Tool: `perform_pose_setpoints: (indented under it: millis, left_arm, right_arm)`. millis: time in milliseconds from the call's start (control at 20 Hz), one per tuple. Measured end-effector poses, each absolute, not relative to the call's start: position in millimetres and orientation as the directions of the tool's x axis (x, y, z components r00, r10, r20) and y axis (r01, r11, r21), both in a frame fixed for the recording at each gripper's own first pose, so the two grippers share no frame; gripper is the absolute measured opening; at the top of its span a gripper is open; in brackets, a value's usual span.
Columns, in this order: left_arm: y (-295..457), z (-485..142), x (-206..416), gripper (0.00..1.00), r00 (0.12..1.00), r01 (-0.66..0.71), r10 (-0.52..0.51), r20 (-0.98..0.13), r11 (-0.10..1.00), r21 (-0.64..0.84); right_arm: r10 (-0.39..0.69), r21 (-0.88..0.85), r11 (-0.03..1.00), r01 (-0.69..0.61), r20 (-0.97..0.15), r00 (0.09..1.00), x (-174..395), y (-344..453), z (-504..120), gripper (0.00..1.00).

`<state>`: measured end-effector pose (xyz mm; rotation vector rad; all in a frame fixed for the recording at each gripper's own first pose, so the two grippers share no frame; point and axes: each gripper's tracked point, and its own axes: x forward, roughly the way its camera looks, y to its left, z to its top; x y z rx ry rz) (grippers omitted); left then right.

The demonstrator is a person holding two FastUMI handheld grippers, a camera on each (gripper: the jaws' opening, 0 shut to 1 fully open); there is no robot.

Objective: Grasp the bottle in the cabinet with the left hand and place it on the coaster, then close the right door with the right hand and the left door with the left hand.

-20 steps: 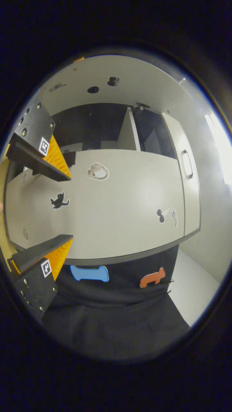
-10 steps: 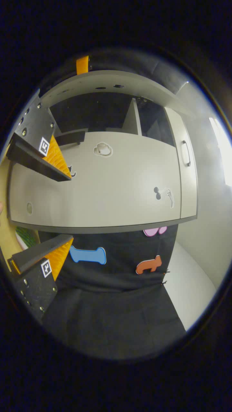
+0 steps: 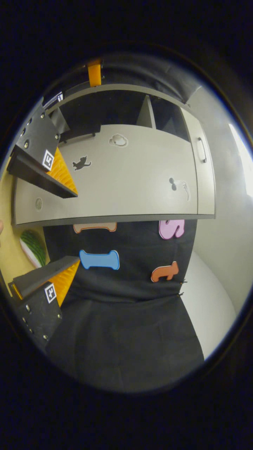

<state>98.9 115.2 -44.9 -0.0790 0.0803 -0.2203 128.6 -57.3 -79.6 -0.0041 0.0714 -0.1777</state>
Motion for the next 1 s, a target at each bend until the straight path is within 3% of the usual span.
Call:
perform_pose_setpoints:
  millis: [1000]
  left_arm:
    - [101.4, -60.5, 137.1, 0.98, 0.970, 0.220, -0.222, -0.102, 0.975, -0.031]
  right_arm:
    - [-0.277, -0.023, 0.961, 0.276, -0.108, 0.955, 106.5, -115.1, -99.8, 1.00]
